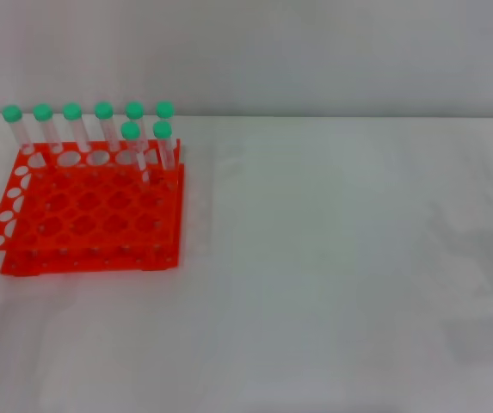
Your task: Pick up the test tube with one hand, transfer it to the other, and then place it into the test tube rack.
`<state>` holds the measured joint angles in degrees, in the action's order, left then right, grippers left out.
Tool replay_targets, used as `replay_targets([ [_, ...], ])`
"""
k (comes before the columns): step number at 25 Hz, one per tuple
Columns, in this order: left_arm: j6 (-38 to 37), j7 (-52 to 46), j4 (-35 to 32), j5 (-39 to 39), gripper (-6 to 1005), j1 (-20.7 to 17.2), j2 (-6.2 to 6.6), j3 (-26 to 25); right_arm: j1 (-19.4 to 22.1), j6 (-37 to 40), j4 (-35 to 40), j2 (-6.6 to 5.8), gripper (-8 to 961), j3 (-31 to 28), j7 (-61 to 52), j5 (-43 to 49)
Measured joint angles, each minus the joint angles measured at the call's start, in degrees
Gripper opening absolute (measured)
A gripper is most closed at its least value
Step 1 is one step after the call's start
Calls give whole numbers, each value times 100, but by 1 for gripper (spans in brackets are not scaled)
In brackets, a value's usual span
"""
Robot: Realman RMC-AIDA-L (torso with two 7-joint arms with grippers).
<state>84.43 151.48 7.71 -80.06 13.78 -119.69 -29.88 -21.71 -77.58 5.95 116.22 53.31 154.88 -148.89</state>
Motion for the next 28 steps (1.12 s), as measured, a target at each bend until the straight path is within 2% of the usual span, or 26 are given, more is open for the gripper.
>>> replay_targets([
  [7,-98,-48,2,-37,894,150,4,0,-81,-35,-290,-3,869,-299,-138,0],
  [28,-317,-48,126,-252,893,141,15,-1,-73,43,-436,-3,869,-353,-657,0],
])
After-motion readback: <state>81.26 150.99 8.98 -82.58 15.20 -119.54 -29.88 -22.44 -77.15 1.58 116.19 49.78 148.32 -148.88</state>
